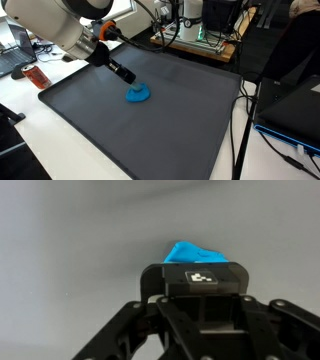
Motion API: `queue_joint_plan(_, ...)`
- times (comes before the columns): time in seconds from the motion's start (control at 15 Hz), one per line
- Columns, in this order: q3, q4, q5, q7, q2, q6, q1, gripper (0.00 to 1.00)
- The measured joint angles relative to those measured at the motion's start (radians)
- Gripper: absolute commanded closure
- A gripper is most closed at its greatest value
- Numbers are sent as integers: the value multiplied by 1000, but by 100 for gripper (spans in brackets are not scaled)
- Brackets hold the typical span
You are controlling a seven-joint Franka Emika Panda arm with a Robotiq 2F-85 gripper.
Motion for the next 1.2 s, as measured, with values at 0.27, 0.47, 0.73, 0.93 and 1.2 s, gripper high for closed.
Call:
queue_joint_plan(0.27, 0, -1, -1, -8, -2, 0, 2, 78)
queue_joint_plan(0.47, 0, -3, -3, -8, -7, 4, 7, 78)
queue_joint_plan(0.73, 0, -4, -3, -8, -40, 8, 22, 78)
queue_joint_plan(0.93, -1, -7, -6, 0, -77, 8, 36, 78)
queue_joint_plan(1.2, -6, -12, -8, 15, -112, 8, 39, 78)
